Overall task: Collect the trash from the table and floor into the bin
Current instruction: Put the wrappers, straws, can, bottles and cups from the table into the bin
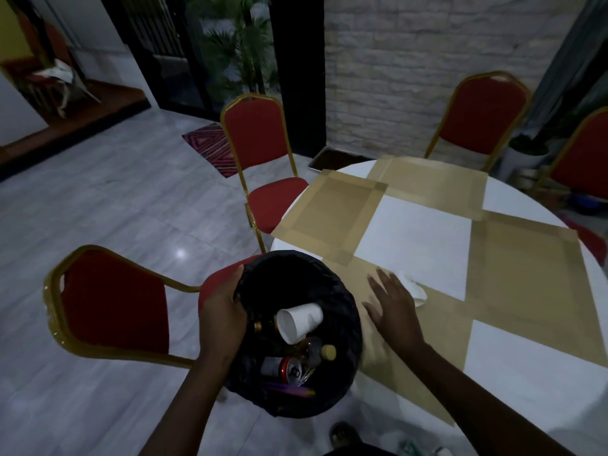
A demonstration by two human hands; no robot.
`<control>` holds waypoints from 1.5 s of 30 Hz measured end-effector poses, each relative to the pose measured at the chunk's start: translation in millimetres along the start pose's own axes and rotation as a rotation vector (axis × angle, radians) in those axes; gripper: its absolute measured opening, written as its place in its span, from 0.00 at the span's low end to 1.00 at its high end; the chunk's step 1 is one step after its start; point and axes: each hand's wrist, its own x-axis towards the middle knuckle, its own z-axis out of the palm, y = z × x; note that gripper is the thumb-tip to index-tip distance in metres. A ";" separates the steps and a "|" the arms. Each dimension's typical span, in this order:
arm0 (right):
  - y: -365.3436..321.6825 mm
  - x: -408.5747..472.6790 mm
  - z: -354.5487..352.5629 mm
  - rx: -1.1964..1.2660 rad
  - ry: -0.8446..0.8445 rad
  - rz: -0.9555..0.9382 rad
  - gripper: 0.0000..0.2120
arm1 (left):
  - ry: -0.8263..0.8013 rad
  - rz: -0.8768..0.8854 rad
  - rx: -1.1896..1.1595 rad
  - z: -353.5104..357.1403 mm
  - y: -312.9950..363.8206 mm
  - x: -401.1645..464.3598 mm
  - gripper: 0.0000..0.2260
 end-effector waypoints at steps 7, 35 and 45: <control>69.7 10.2 21.8 -0.160 -0.171 0.171 0.29 | -0.064 -0.099 0.115 18.3 -5.5 11.1 0.24; 119.4 20.1 65.0 -0.066 -0.282 0.363 0.29 | -0.090 -0.181 0.193 32.5 -0.9 24.7 0.26; 16.8 37.2 19.6 0.452 0.151 0.316 0.24 | -0.084 -0.150 0.191 29.4 -0.9 17.8 0.25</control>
